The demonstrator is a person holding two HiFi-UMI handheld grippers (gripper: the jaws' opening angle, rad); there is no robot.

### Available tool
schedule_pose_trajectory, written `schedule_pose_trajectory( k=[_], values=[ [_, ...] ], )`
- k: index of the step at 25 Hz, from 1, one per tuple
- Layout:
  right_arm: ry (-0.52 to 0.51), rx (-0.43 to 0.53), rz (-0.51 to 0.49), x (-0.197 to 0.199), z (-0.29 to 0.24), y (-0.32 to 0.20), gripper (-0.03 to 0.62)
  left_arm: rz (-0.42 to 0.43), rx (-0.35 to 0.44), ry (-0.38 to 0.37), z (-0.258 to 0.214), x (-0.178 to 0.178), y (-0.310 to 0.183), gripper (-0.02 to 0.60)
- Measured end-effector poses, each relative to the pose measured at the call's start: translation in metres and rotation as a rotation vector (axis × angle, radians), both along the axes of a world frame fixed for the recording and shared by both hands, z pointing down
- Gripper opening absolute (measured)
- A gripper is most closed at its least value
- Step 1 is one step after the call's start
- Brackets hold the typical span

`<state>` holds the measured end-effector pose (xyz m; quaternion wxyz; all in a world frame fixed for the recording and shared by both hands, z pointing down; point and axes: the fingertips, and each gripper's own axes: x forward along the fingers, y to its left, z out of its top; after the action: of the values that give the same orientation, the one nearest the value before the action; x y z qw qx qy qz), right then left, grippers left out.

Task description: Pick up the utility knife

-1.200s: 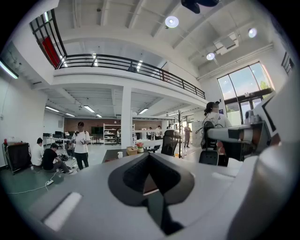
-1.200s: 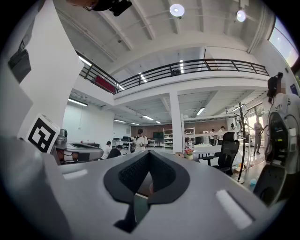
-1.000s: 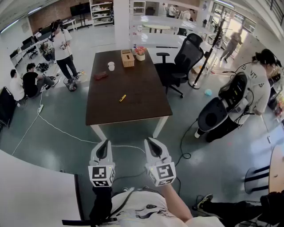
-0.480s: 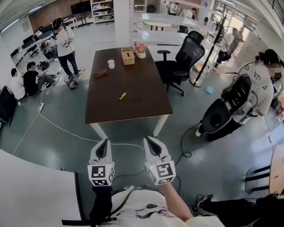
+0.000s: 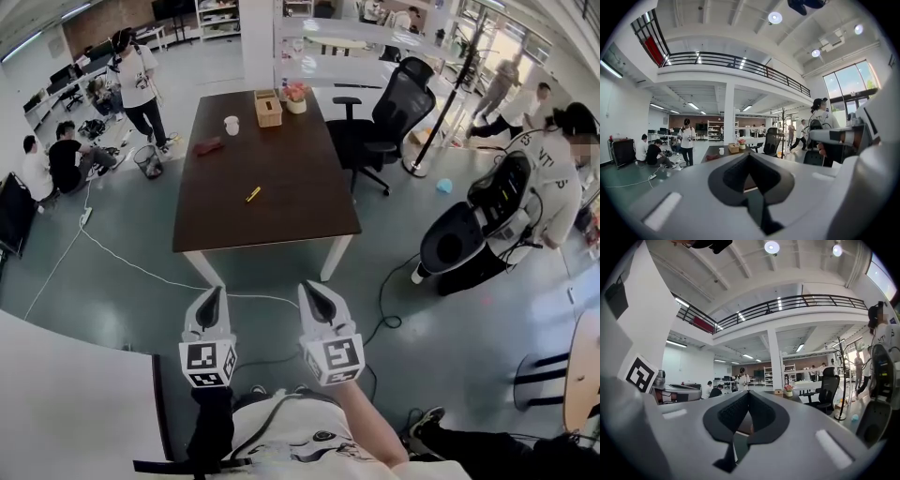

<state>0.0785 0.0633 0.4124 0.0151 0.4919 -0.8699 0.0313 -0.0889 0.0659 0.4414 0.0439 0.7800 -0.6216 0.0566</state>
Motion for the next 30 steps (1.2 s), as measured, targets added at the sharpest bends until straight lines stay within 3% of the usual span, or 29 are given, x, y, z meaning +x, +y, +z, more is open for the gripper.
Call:
schedule_pose_trajectory(
  k=[8, 13, 25, 30],
  values=[
    [-0.003, -0.053, -0.017, 0.019, 0.018, 0.007, -0.002, -0.015, -0.054, 0.001, 0.022, 0.018, 0.011, -0.002],
    [-0.012, -0.089, -0.02, 0.011, 0.026, -0.002, -0.002, -0.011, -0.078, -0.002, 0.027, 0.012, -0.002, -0.002],
    [0.007, -0.063, 0.044, -0.027, 0.017, -0.106, 0.0, 0.048, -0.073, 0.029, 0.027, -0.028, -0.117, -0.002],
    [0.024, -0.075, 0.067, -0.044, 0.018, -0.145, 0.002, 0.062, -0.108, 0.046, 0.037, -0.049, -0.157, -0.002]
  ],
)
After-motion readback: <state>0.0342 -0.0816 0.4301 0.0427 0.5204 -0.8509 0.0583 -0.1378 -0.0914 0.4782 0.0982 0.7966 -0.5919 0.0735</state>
